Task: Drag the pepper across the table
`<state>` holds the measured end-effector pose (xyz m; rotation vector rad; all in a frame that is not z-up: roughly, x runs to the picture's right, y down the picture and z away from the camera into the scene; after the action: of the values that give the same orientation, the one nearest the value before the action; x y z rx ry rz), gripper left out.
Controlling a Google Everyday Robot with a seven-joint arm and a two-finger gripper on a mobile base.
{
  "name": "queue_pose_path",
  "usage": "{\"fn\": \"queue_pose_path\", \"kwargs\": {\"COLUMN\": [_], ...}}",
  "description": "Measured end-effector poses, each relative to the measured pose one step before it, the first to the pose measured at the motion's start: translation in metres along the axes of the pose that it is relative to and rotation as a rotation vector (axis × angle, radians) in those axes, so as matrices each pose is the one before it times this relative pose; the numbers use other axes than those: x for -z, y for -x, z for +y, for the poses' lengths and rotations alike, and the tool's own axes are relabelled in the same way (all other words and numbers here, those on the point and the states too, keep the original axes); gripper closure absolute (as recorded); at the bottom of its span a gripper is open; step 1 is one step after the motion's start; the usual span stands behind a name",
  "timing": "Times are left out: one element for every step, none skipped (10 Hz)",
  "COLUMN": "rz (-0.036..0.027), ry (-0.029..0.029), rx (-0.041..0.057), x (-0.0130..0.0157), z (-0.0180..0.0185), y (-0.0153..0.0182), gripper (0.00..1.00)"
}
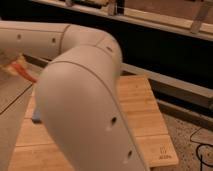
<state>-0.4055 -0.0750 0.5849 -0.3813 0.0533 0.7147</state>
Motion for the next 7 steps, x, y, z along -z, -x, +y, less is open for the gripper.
{"fn": "queue_pose_path", "kwargs": {"rz": [-0.00357, -0.01189, -0.00602, -0.00398, -0.01348, -0.01355, -0.01705], "ry": [0.0129, 0.01496, 0.00404, 0.00371, 0.01217, 0.01498, 0.01211], "rx": [0.07555, 0.0969, 0.05708, 0.0749, 0.0656, 0.05934, 0.06406], "x": [0.00549, 0.00594, 0.00288, 0.00369, 0.00441, 0.00452, 0.00532], "z": [0.03119, 0.03966, 0.02137, 0.02708, 0.02488, 0.02244, 0.02241], "y": [0.01141, 0.01637, 0.00988, 0.01123, 0.01189, 0.01024, 0.01093], "gripper": [1.0, 1.0, 1.0, 1.0, 1.0, 1.0, 1.0]}}
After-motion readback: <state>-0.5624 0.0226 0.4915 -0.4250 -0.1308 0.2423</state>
